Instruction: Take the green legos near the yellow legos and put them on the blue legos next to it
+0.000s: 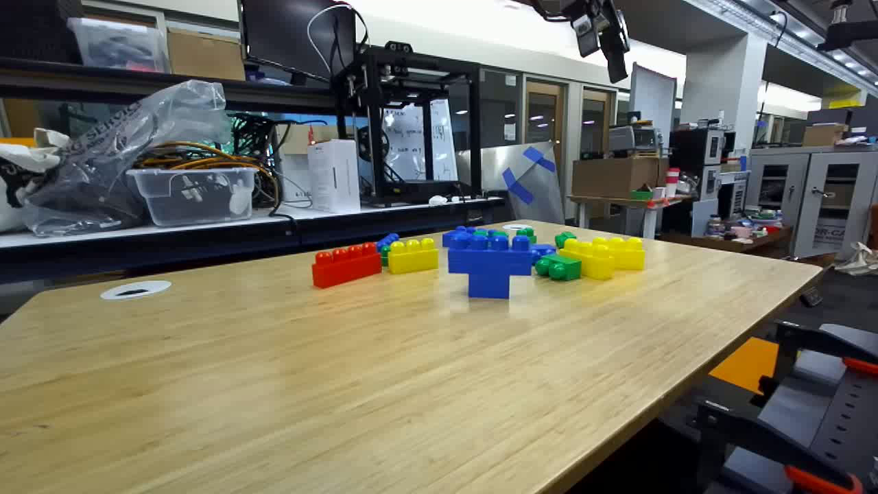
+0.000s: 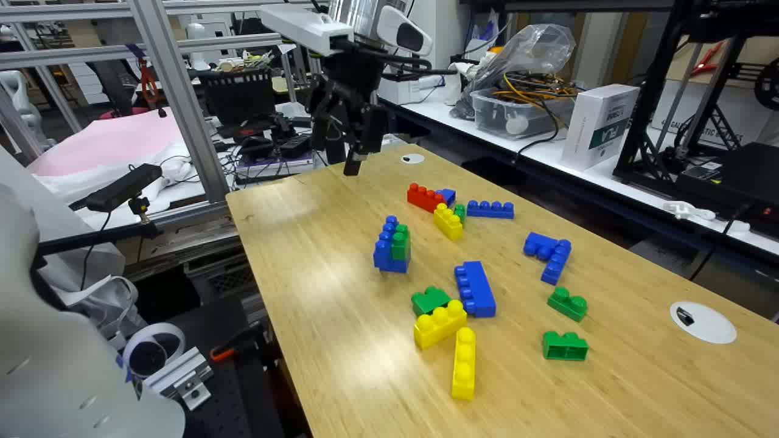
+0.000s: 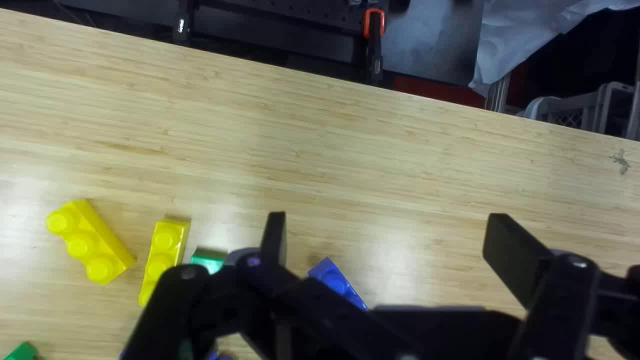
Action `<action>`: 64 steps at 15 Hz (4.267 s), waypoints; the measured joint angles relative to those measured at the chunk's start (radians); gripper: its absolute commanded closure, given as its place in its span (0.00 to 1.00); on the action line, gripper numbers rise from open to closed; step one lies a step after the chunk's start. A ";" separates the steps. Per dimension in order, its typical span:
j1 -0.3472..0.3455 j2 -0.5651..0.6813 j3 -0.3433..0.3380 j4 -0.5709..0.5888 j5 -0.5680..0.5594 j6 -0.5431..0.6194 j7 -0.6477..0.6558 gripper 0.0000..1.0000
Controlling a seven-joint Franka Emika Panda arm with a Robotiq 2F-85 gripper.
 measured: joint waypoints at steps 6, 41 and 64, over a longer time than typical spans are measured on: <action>0.000 0.000 0.000 0.000 0.000 0.000 0.000 0.00; -0.087 0.371 -0.026 0.082 -0.332 0.338 -1.096 0.00; -0.086 0.579 0.053 0.170 -0.290 0.373 -1.147 0.00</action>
